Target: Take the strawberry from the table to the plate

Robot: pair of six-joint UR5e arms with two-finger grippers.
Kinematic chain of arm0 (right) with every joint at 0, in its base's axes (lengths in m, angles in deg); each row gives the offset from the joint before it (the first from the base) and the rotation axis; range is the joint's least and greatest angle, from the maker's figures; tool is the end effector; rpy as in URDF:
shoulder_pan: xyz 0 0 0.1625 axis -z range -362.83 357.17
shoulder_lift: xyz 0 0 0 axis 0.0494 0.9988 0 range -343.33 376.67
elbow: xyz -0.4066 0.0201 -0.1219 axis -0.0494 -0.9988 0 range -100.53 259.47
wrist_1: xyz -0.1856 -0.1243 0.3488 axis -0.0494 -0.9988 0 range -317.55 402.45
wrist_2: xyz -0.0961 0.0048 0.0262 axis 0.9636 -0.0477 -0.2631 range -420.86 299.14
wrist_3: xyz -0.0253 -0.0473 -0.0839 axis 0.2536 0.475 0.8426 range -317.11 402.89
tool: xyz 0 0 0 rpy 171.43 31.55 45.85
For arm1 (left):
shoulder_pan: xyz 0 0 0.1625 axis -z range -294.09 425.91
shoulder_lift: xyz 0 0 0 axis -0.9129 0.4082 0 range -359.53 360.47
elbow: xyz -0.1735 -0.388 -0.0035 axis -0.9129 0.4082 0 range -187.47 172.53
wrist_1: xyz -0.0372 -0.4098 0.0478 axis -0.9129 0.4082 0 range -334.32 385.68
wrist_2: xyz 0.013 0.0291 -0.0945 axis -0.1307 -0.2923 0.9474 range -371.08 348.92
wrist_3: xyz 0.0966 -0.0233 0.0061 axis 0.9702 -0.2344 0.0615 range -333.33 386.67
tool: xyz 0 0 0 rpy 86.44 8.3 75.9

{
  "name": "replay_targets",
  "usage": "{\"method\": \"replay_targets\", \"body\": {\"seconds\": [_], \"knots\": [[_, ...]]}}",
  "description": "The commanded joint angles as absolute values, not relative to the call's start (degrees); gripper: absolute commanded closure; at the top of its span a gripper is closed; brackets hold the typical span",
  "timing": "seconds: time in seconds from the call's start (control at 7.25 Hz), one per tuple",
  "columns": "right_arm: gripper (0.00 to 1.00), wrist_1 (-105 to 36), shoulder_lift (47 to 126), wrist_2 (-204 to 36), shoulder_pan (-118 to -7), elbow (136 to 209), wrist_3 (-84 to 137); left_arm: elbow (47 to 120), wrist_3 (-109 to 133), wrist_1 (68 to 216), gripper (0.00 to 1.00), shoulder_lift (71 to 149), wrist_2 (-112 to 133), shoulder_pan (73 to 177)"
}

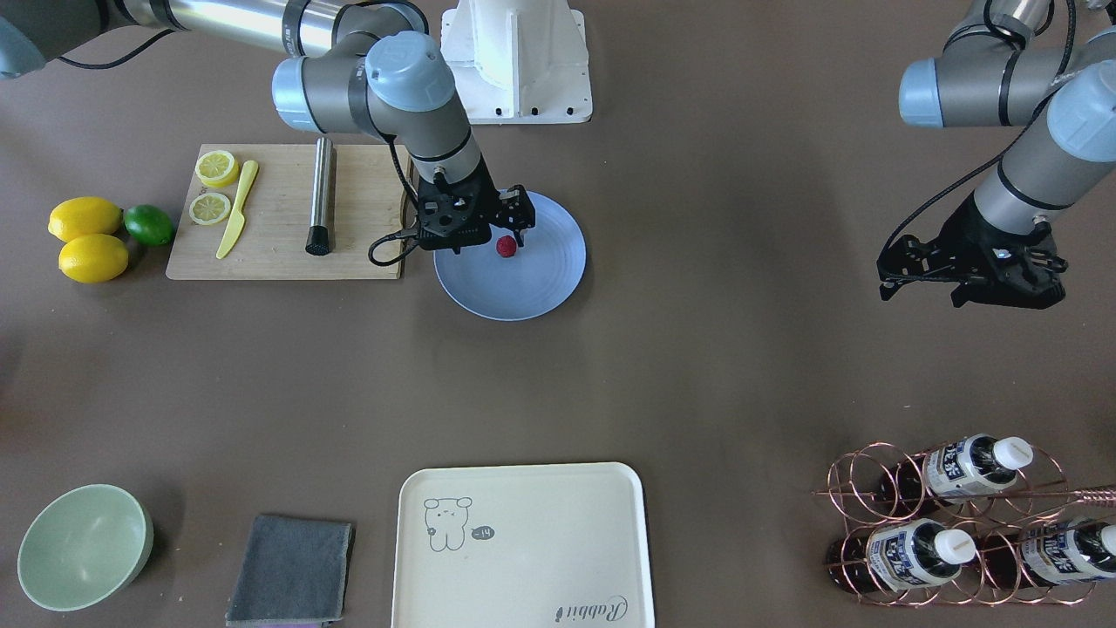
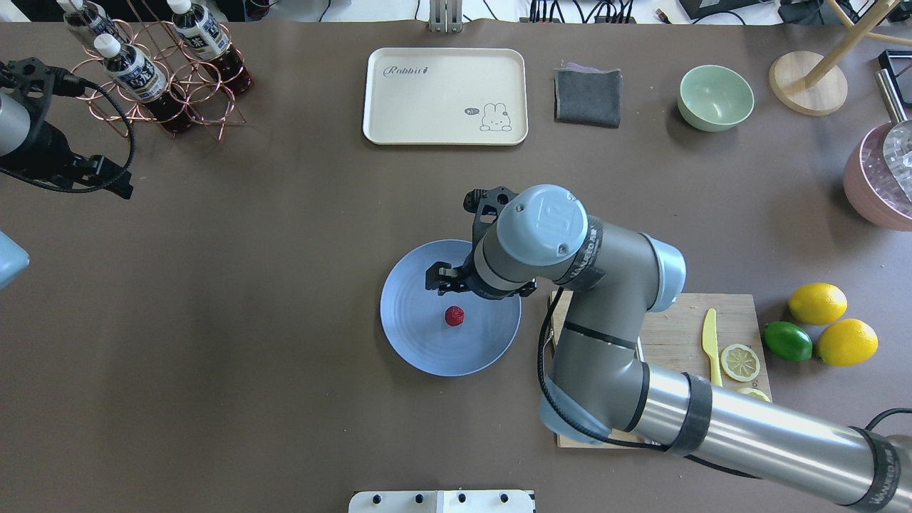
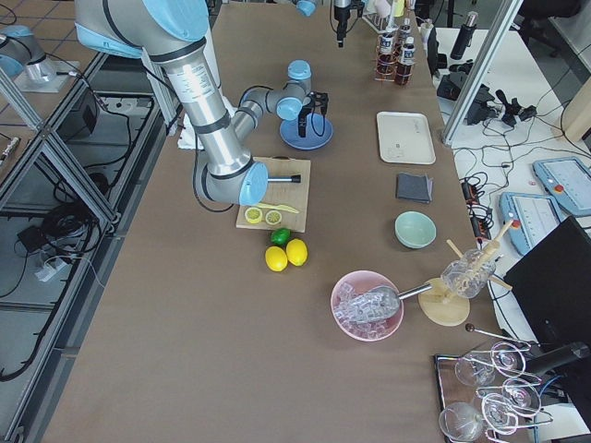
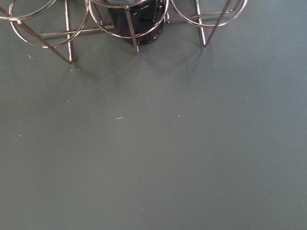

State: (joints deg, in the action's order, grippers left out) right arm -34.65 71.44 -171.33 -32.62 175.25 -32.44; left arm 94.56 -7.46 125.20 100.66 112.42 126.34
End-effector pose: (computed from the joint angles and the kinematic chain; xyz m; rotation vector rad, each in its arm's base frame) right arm -0.5371 -0.4209 0.2266 0.0461 -0.9852 0.0738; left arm 0.2115 -0.5316 0.4506 0.1565 0.7670 0.0865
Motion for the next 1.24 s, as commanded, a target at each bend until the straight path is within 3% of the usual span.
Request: {"method": "replay_targets", "body": {"seconds": [0.0,0.69,1.1], "knots": [[0.00,-39.1,78.8,-184.6,-47.0,181.4,-20.8,94.3,-0.5,121.8,0.03,100.5,112.7,131.0],[0.00,-56.3,96.4,-194.4,-77.5,179.0,42.8,92.3,17.5,116.6,0.03,95.8,113.0,144.7],[0.00,-57.7,99.0,-195.2,-87.0,168.4,61.6,90.7,23.0,119.4,0.03,88.7,119.2,149.5]]}}
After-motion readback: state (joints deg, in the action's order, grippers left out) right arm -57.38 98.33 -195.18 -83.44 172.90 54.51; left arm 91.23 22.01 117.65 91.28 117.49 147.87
